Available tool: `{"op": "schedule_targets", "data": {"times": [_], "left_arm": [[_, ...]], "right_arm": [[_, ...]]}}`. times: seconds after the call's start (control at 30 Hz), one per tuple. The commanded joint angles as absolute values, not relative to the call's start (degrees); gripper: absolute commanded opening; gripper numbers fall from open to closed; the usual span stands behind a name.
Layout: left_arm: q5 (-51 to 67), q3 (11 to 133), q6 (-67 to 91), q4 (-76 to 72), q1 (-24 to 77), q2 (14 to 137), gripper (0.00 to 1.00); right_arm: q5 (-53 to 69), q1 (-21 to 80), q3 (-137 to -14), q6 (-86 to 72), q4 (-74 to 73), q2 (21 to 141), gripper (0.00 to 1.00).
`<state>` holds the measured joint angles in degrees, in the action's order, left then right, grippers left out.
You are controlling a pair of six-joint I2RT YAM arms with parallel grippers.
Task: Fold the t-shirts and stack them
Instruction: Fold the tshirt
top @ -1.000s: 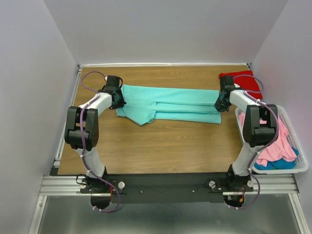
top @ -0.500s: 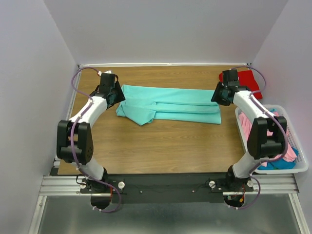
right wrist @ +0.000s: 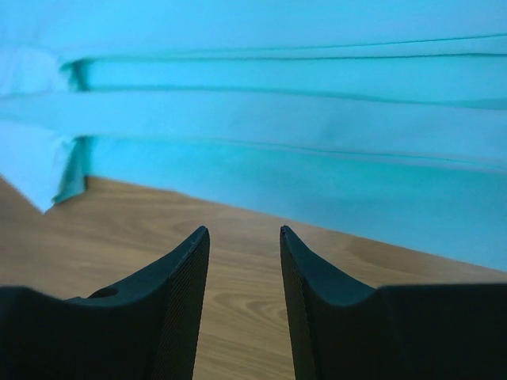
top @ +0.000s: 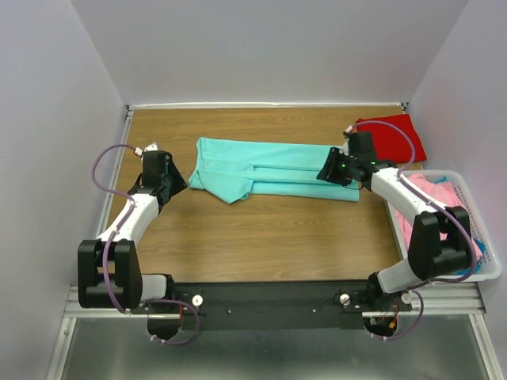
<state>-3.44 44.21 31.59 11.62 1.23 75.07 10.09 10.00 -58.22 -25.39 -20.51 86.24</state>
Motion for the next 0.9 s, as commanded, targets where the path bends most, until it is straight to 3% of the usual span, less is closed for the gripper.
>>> {"op": "schedule_targets", "data": {"times": [0.0, 0.4, 0.87], "left_arm": [[2.96, 41.32, 32.33, 8.8, 1.32, 71.02, 0.53], [11.86, 31.64, 50.25, -6.31, 10.54, 74.08, 0.57], [4.84, 31.91, 61.87, -14.68, 15.21, 84.2, 0.57]], "right_arm": [[12.13, 17.65, -58.62, -24.6, -16.26, 87.45, 0.48], [13.97, 18.11, -55.37, -24.17, -14.24, 86.66, 0.53], [11.25, 18.11, -53.26, -21.45, -14.41, 84.73, 0.55]]}}
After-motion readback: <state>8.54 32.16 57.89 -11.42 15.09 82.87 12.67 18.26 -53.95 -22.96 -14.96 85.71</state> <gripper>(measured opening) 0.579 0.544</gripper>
